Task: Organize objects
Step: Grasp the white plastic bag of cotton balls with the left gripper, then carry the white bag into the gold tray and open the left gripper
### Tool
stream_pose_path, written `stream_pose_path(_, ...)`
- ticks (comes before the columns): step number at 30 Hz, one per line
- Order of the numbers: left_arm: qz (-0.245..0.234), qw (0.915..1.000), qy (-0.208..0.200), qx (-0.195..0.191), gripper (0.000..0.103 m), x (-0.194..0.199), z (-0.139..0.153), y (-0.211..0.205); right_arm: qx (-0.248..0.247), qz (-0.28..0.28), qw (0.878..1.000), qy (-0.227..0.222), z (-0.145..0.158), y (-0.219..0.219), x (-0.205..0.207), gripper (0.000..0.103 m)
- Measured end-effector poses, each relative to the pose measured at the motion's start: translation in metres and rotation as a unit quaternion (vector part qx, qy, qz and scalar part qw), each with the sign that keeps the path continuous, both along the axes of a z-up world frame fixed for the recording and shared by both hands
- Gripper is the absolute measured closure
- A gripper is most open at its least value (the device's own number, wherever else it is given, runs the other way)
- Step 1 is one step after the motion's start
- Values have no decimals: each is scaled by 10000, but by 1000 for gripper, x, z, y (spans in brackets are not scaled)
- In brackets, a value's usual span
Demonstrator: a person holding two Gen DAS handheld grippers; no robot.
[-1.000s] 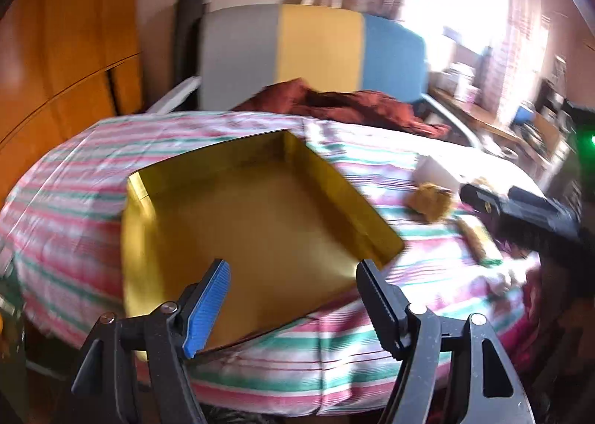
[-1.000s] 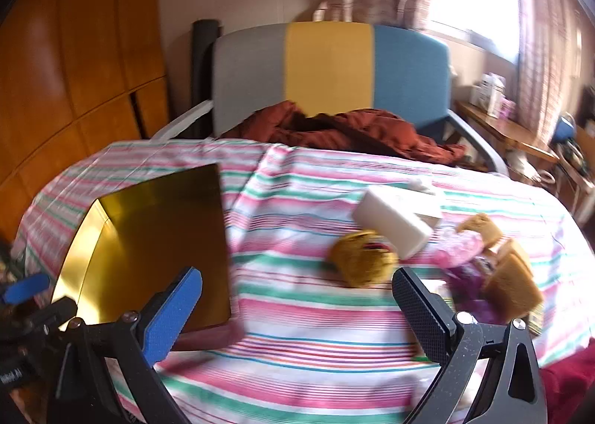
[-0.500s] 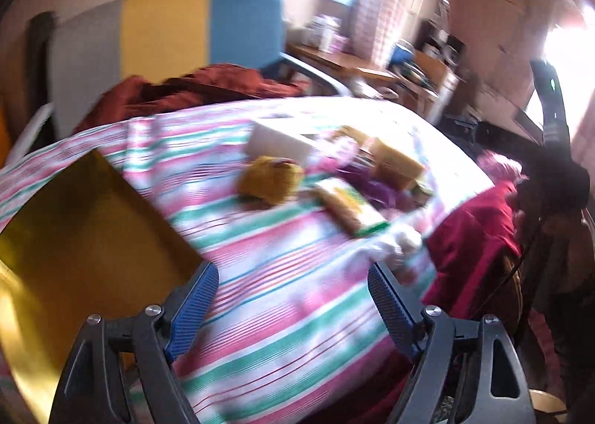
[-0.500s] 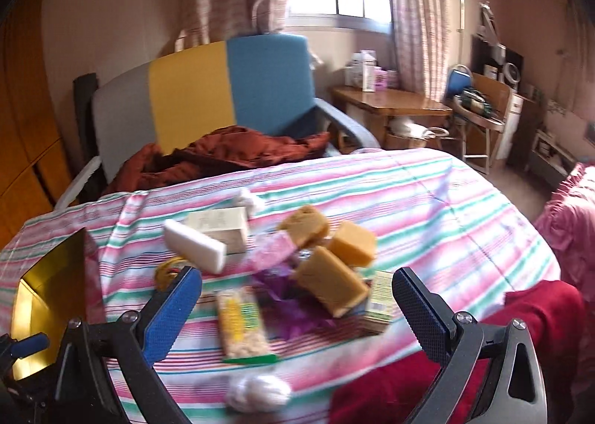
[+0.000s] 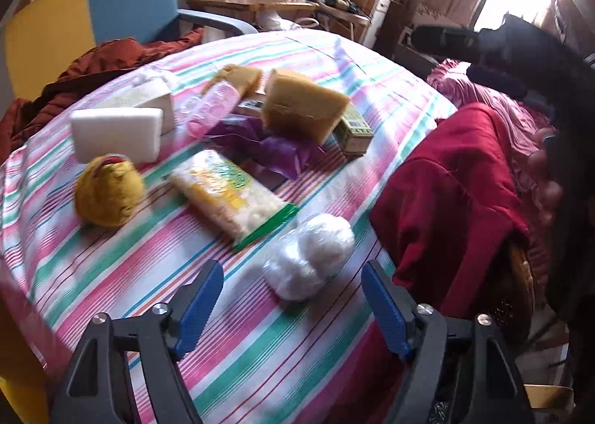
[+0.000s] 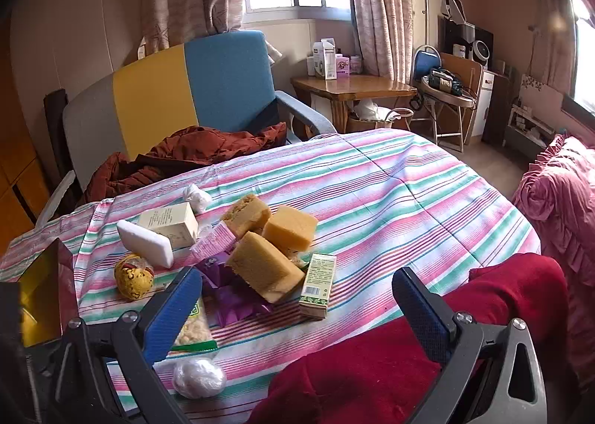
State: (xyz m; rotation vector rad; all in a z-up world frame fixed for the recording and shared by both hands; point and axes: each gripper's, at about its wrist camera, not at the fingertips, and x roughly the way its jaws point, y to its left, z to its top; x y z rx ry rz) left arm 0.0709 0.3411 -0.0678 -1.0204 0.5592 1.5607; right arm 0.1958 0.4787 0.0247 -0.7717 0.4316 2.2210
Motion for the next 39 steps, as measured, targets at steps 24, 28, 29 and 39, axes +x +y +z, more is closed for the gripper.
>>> stream_pose_path(24, 972, 9946, -79, 347, 63, -42, -7, -84, -206, 1721, 9601, -2194, -54, 27, -113, 3)
stream_pose_path(28, 1136, 9922, -61, 508, 63, -45, 6, -92, -360, 1790, 9425, -2801, -80, 43, -136, 23)
stream_pose_path(29, 1180, 9914, -69, 560, 63, -47, 9, -94, -448, 1835, 9382, -2899, -86, 44, -139, 39)
stream_pose_path(39, 1788, 9782, -56, 1055, 63, -64, 40, -142, -232, 1824, 9625, -1994, -28, 19, -114, 54)
